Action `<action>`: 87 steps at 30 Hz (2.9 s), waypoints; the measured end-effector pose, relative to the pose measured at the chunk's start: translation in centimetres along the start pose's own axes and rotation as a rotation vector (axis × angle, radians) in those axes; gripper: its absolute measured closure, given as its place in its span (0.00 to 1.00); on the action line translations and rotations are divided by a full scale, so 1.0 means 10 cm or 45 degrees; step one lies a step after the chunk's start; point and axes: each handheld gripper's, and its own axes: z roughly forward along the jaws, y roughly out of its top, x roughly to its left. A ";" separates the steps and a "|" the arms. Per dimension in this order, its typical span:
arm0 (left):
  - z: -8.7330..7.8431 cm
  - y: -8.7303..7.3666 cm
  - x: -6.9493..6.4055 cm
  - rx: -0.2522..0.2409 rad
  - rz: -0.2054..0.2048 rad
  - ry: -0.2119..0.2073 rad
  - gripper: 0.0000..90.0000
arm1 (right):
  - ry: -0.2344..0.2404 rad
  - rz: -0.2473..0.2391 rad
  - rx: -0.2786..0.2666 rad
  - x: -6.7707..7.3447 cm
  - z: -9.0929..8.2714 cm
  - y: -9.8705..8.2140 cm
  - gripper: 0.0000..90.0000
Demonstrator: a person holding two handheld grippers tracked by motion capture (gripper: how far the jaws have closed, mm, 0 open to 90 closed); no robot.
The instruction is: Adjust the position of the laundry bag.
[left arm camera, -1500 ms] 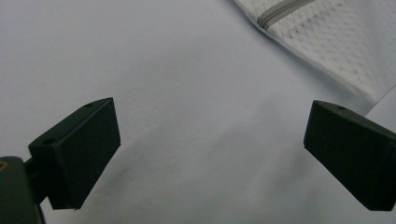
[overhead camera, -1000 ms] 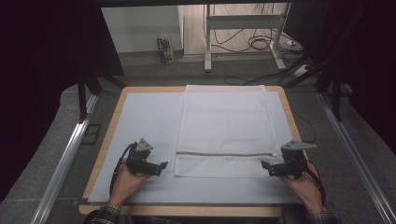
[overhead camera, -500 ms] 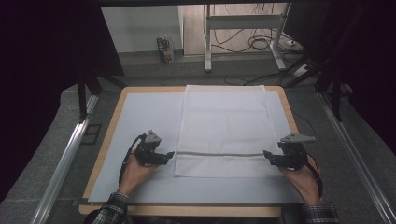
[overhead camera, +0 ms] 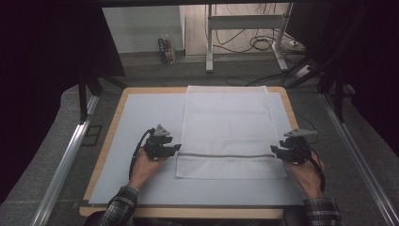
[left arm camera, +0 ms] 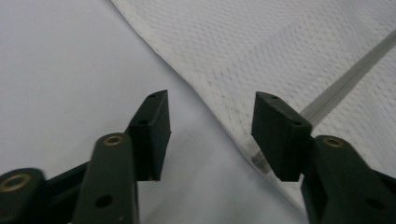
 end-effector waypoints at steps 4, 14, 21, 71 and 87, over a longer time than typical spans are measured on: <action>0.05 0.05 0.00 -0.007 0.007 0.006 0.72 | -0.006 0.005 0.011 -0.06 0.01 0.01 0.74; 0.22 0.06 0.01 0.008 -0.019 0.033 0.68 | -0.047 0.019 0.064 -0.21 0.18 0.00 0.75; 0.32 0.04 0.02 0.035 -0.045 0.043 0.61 | -0.018 0.057 0.080 -0.27 0.26 -0.05 0.65; -0.10 -0.13 0.20 0.137 -0.058 -0.082 1.00 | 0.173 -0.163 0.161 0.12 0.24 0.02 0.99; -0.28 -0.20 0.15 0.164 -0.019 -0.061 1.00 | 0.211 -0.221 0.160 0.26 0.20 0.01 0.99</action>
